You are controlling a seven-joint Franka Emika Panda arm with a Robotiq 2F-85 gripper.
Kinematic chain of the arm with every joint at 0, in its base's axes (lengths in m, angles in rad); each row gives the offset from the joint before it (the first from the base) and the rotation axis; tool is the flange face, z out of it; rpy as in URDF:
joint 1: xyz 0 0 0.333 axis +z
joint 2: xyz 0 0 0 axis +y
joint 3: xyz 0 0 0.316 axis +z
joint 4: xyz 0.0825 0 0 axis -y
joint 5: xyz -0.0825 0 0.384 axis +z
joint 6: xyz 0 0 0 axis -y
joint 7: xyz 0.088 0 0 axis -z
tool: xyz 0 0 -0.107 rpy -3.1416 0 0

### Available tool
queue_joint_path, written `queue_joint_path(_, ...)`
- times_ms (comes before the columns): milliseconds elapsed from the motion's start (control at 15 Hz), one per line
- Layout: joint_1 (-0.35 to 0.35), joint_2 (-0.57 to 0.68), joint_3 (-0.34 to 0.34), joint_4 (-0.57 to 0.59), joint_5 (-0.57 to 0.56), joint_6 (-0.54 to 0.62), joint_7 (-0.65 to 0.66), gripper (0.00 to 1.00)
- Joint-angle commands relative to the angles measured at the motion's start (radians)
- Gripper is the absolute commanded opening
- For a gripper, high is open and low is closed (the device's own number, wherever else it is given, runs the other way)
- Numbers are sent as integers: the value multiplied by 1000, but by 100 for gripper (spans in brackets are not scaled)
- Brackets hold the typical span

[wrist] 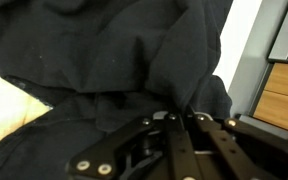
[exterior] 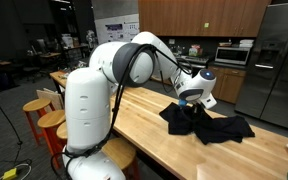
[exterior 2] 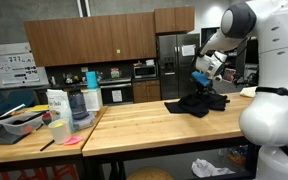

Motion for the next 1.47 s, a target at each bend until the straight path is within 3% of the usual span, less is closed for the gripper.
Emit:
queue_joint_path(0, 6, 0, -6, 1, -1, -2, 2, 7)
queue_joint_path(1400, -29, -2, -40, -3, 39, -18, 7, 2)
